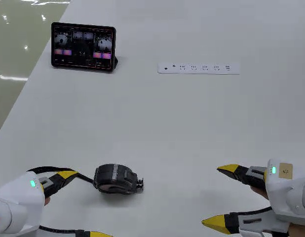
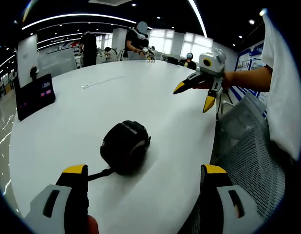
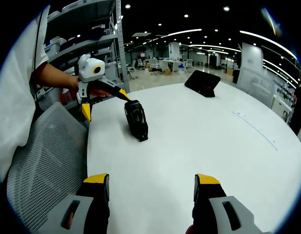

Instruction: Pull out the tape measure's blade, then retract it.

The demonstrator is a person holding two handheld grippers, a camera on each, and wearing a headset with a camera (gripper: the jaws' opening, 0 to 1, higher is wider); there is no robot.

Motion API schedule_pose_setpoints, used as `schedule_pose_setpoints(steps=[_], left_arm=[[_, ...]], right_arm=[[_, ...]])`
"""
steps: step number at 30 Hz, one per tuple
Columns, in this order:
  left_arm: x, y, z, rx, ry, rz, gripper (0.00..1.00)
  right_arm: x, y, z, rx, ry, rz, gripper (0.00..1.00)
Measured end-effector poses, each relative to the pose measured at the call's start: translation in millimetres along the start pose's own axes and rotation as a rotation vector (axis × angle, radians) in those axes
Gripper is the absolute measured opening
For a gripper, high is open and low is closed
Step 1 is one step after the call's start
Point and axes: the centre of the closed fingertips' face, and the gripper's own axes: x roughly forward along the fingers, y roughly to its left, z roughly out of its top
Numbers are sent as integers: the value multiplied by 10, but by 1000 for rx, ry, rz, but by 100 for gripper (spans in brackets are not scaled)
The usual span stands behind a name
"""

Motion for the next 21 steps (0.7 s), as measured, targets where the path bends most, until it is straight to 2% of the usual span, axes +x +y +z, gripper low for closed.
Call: schedule_pose_setpoints(steps=[9, 21], left_arm=[[183, 89, -38, 90, 70, -36, 88], [316, 177, -33, 168, 128, -80, 80]], right_arm=[[228, 15, 67, -55, 3, 51, 68], [418, -7, 117, -87, 5, 96, 66]])
